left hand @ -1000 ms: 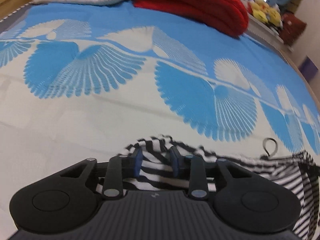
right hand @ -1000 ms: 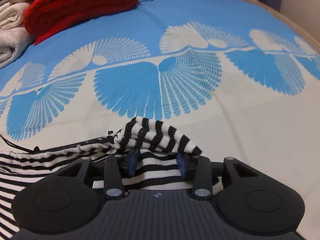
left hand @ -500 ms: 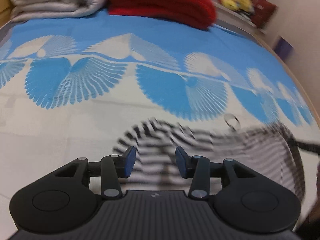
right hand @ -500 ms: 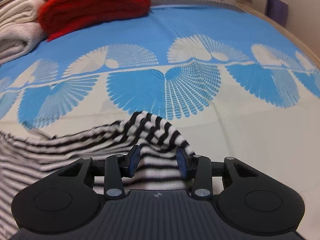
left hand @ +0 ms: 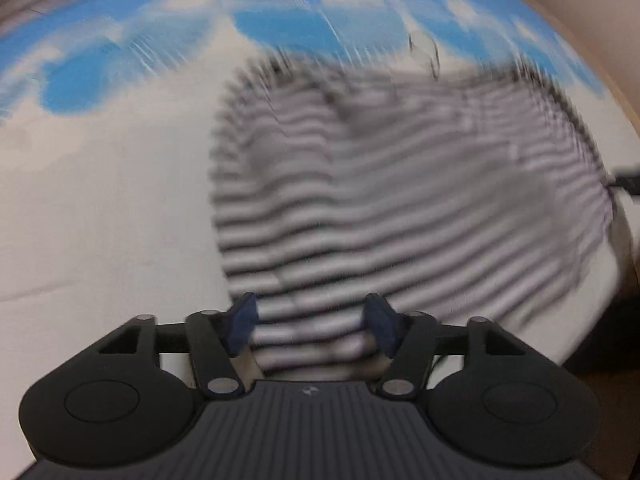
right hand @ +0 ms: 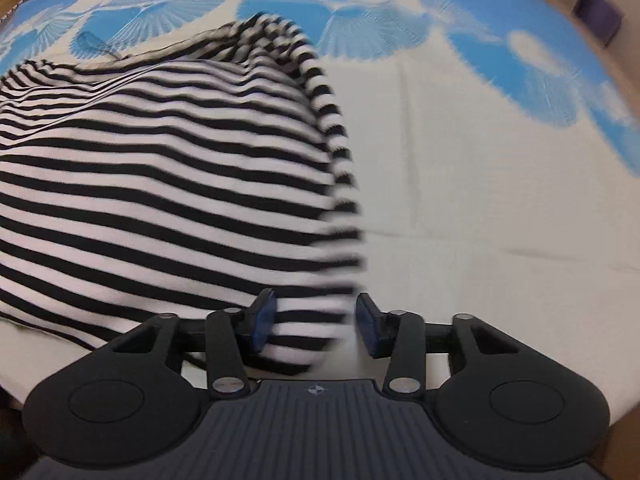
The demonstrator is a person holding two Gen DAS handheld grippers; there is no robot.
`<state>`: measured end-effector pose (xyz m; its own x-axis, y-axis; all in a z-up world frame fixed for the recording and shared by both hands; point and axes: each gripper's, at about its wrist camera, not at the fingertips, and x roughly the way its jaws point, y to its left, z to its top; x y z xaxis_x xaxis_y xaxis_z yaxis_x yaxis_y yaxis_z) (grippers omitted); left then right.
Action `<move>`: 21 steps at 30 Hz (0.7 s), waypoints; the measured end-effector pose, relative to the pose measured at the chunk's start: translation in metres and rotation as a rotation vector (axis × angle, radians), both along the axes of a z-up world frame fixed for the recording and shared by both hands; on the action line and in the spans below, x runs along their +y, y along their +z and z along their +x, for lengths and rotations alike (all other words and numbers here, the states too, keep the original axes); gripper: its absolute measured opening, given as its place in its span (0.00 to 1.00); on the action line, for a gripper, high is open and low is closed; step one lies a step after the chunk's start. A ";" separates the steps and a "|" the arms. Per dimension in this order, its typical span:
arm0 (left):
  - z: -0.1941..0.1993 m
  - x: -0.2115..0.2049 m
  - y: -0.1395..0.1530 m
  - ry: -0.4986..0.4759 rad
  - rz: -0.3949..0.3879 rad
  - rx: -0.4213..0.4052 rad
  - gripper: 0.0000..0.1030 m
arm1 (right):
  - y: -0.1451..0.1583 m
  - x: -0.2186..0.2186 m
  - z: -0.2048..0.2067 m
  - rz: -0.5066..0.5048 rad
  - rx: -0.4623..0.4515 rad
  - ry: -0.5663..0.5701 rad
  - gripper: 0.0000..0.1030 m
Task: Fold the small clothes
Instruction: 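Tuck the held edge under the bundle with both grippers and release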
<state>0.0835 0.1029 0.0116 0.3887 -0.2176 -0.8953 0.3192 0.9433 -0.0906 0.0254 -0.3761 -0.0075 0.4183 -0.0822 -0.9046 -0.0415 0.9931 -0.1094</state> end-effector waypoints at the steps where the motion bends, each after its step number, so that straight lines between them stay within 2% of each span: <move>1: -0.005 0.003 0.014 0.045 -0.045 -0.051 0.61 | 0.010 -0.003 -0.005 -0.015 -0.048 -0.020 0.44; 2: -0.012 0.005 0.030 0.098 -0.095 -0.107 0.61 | 0.021 -0.006 -0.012 -0.008 -0.102 -0.044 0.44; 5: -0.043 0.005 0.056 0.213 -0.176 -0.245 0.61 | 0.061 -0.014 -0.036 0.078 -0.297 -0.128 0.44; 6: -0.053 0.004 0.057 0.239 -0.189 -0.269 0.61 | 0.073 -0.015 -0.046 0.114 -0.356 -0.150 0.44; 9: -0.081 -0.006 0.043 0.303 -0.189 -0.287 0.47 | 0.088 -0.016 -0.069 0.184 -0.451 -0.188 0.45; 10: -0.089 -0.007 0.035 0.327 -0.187 -0.273 0.42 | 0.090 -0.012 -0.075 0.199 -0.460 -0.192 0.45; 12: -0.097 -0.007 0.018 0.390 -0.215 -0.217 0.40 | 0.089 -0.007 -0.082 0.211 -0.462 -0.189 0.45; 17: -0.097 0.019 -0.025 0.593 -0.432 -0.020 0.40 | 0.078 0.014 -0.085 0.152 -0.450 -0.122 0.45; 21: -0.088 0.037 -0.047 0.671 -0.544 0.107 0.51 | 0.070 0.012 -0.076 0.188 -0.421 -0.137 0.45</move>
